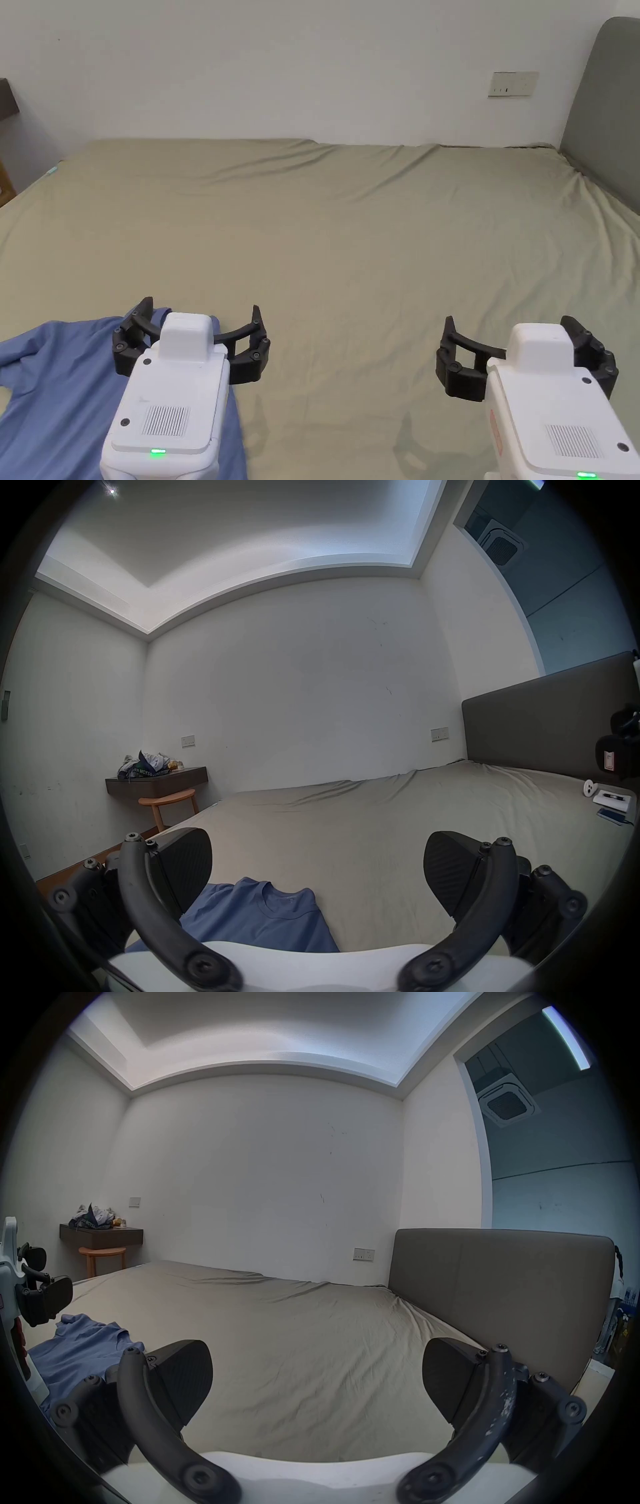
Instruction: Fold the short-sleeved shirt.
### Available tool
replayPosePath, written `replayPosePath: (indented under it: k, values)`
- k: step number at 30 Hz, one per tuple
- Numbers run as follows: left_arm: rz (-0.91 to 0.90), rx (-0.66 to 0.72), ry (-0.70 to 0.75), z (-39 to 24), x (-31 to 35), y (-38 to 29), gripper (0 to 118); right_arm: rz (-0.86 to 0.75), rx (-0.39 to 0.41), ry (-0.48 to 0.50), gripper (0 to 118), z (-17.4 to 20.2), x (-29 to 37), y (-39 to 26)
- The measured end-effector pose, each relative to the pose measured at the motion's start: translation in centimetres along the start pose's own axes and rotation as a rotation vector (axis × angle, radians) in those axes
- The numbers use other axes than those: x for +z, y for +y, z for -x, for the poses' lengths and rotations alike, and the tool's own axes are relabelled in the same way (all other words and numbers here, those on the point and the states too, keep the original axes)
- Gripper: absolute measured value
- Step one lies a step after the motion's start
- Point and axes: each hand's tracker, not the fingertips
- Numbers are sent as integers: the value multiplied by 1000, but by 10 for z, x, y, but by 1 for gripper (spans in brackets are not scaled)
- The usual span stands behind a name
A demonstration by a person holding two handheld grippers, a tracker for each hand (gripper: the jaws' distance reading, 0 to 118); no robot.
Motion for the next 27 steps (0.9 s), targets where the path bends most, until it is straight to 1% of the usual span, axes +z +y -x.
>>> replayPosePath:
  k: [5,10,16,27]
  values:
    - [13,13,0,2,0,0,118,-7,10,-1,118,0,0,1]
    - [20,28,8,3,0,2,118,-7,-4,3,118,-2,1,2]
    - [21,32,14,6,1,3,118,-8,-1,-3,118,-3,2,2]
    - [12,11,15,5,1,5,118,-4,-7,4,118,-3,1,4]
